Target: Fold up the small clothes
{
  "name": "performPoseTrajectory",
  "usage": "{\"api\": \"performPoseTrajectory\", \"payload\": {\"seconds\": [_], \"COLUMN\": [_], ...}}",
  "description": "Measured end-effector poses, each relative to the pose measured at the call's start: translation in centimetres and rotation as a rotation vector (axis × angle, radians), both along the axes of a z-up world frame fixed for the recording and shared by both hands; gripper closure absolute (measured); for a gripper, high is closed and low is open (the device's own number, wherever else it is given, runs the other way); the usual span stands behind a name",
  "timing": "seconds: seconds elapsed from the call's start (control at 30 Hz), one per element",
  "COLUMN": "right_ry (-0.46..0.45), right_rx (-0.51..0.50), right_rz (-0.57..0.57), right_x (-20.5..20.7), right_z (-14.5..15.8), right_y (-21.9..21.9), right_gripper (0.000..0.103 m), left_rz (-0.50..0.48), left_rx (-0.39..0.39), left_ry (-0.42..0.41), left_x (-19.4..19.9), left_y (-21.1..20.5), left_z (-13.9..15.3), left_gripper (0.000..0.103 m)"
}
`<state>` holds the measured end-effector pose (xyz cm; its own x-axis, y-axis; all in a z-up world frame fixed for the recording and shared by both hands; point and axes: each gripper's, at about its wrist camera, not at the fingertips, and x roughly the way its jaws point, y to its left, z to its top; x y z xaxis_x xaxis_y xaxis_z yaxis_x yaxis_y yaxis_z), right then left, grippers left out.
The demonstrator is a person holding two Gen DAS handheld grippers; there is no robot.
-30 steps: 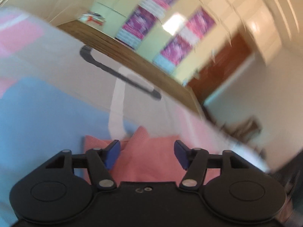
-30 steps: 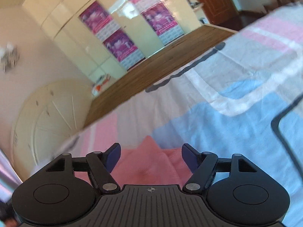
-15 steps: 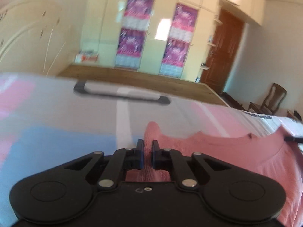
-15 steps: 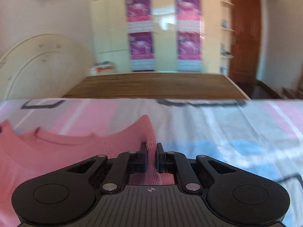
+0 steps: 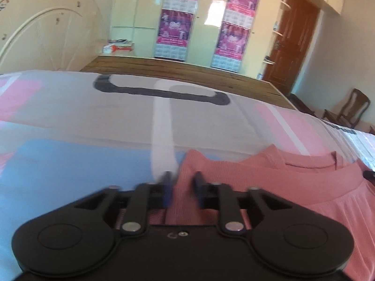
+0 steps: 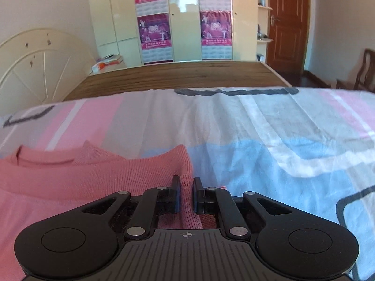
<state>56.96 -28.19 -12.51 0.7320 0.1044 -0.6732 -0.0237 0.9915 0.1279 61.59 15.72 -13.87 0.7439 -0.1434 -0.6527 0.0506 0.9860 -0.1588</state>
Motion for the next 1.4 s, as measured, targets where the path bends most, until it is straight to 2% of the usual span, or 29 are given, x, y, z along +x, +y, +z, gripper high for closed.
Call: {"api": "performPoseTrajectory", "payload": {"seconds": [0.03,0.07,0.1,0.13,0.2,0.3,0.33,0.4,0.43,0.47,0.5,0.53,0.6,0.63,0.67,0.7,0.77,0.83,0.87,0.93,1.0,1.03,1.1,1.17,1.2,1.3,1.4], "right_ry": [0.001,-0.037,-0.102,-0.113,-0.076,-0.026,-0.024,-0.042,-0.043,-0.042,-0.045,-0.047,-0.011,0.000,0.010,0.023,0.017,-0.027,-0.056,-0.081,-0.059,-0.005,-0.024,-0.023,-0.053,-0.118,-0.095], "right_rx": [-0.023,-0.064,-0.070,-0.029,0.024,0.067,0.062,-0.009,-0.028,-0.041,-0.061,-0.081,-0.155,-0.117,-0.036,0.002,-0.049,-0.054,-0.022,-0.026,-0.059,-0.108,-0.115,-0.113,-0.110,-0.063,-0.033], "right_rz": [-0.020,-0.042,-0.023,0.033,0.197,0.417,0.460,0.525,0.542,0.536,0.479,0.397,0.147,0.075,0.066,0.077,0.098,0.111,0.152,0.258,0.357,0.363,0.322,0.293,0.294,0.395,0.465], "right_x": [-0.2,-1.0,-2.1,-2.7,-2.9,-3.0,-3.1,-3.4,-3.3,-3.1,-2.7,-2.1,-0.5,-0.2,0.1,0.2,0.0,-1.3,-2.3,-4.6,-5.7,-5.6,-5.7,-6.1,-6.9,-10.4,-12.6], "right_z": [0.6,1.5,2.6,3.2,3.2,2.4,2.2,1.9,1.8,1.7,1.6,1.5,0.7,0.3,0.3,0.5,1.3,2.7,3.0,3.4,2.0,0.6,-0.4,0.4,1.2,2.6,1.4], "right_y": [-0.1,0.5,1.2,2.1,5.8,11.9,13.3,15.1,15.0,14.4,13.0,11.3,6.4,3.9,2.1,1.4,2.3,3.6,4.8,7.5,10.2,11.2,11.5,11.7,11.8,12.2,13.9], "right_gripper": [0.068,0.062,0.062,0.063,0.077,0.077,0.077,0.077,0.077,0.077,0.077,0.077,0.077,0.078,0.082,0.082,0.081,0.081,0.081,0.081,0.081,0.081,0.081,0.081,0.081,0.081,0.081], "left_rz": [0.022,0.014,-0.015,-0.054,-0.184,-0.327,-0.347,-0.372,-0.355,-0.317,-0.271,-0.207,-0.119,-0.103,-0.101,-0.099,-0.086,-0.123,-0.159,-0.247,-0.293,-0.289,-0.280,-0.261,-0.267,-0.296,-0.331], "left_rx": [0.023,0.031,0.007,-0.026,-0.025,-0.015,0.002,0.068,0.104,0.119,0.112,0.094,0.072,0.038,0.016,0.016,0.056,0.038,0.026,0.046,0.080,0.085,0.095,0.101,0.084,0.059,0.050], "left_ry": [-0.017,-0.064,-0.096,-0.097,-0.098,-0.077,-0.077,-0.067,-0.064,-0.054,-0.045,-0.035,-0.029,-0.022,-0.019,-0.017,-0.020,-0.064,-0.087,-0.102,-0.058,0.003,-0.026,-0.023,-0.051,-0.106,-0.061], "left_x": [-0.8,-1.9,-2.8,-3.1,-3.6,-4.3,-4.5,-4.5,-4.3,-3.8,-3.6,-3.3,-2.8,-2.6,-2.5,-2.5,-2.8,-4.4,-5.7,-7.6,-7.8,-7.3,-7.4,-8.0,-9.0,-12.4,-13.9], "left_y": [0.0,-0.3,-1.1,-2.2,-6.2,-11.4,-12.2,-12.8,-12.3,-11.1,-9.5,-7.4,-3.9,-2.8,-2.3,-2.3,-3.2,-5.0,-6.1,-9.0,-11.3,-12.0,-12.2,-12.2,-12.2,-12.8,-14.6], "left_z": [0.8,1.8,2.7,3.2,3.8,3.3,2.9,2.1,1.7,1.3,1.0,0.8,0.8,0.9,1.0,1.1,1.7,3.4,4.1,4.4,2.9,1.6,1.2,2.7,3.6,5.1,3.7], "left_gripper": [0.058,0.058,0.058,0.058,0.061,0.059,0.058,0.055,0.055,0.055,0.055,0.055,0.058,0.058,0.058,0.058,0.058,0.057,0.057,0.056,0.054,0.054,0.053,0.057,0.055,0.054,0.054]}}
